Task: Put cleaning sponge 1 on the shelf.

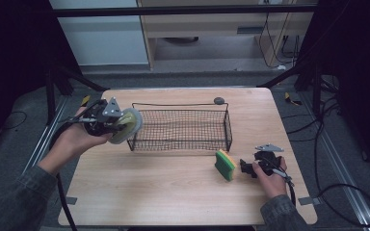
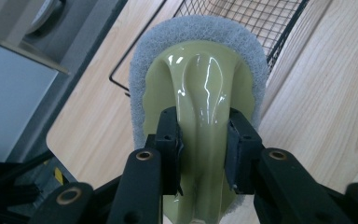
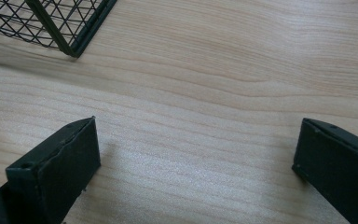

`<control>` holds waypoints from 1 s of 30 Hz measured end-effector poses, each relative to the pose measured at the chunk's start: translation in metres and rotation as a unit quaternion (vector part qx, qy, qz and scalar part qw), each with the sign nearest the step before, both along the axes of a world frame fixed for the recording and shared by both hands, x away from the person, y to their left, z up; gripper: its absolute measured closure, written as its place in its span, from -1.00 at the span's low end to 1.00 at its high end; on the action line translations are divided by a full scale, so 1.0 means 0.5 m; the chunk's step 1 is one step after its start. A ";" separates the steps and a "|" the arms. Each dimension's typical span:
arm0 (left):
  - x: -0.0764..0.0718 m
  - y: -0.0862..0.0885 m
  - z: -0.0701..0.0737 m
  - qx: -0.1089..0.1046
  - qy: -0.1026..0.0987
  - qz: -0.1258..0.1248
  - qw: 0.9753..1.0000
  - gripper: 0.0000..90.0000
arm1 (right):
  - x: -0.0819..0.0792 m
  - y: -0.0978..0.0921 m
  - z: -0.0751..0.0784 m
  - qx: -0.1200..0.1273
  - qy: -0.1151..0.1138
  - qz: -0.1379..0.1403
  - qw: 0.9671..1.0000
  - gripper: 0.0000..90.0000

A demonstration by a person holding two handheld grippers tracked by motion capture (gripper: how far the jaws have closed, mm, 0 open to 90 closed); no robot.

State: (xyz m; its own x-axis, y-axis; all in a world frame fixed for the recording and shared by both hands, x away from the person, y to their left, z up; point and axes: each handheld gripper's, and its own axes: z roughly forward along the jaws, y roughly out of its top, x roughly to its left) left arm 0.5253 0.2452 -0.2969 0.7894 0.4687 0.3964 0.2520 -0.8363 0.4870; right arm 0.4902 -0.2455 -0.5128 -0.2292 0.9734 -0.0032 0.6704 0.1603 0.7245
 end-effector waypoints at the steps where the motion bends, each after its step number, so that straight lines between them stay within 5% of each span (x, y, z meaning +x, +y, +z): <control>1: 0.010 -0.007 0.007 0.006 -0.004 -0.007 1.000 0.55 | -0.001 0.001 0.000 0.001 0.000 0.000 1.000 -0.98; 18: 0.069 -0.056 -0.005 0.036 -0.046 -0.002 0.998 0.55 | -0.005 -0.003 0.000 0.000 0.000 0.013 1.000 -0.99; 25: 0.097 -0.103 -0.005 0.069 -0.062 -0.023 0.995 0.55 | -0.006 -0.003 0.000 -0.001 0.000 0.012 1.000 -0.99; 30: 0.097 -0.119 -0.007 0.073 -0.069 -0.033 0.994 0.55 | -0.006 -0.004 -0.001 -0.002 0.000 0.012 1.000 -0.99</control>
State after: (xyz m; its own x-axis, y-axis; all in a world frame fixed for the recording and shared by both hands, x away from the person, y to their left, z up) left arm 0.5736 0.1859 -0.3002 0.7491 0.3470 0.5642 0.1334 -0.9134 0.3846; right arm 0.4871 -0.2474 -0.5130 -0.2533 0.9674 -0.0075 0.6660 0.1799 0.7240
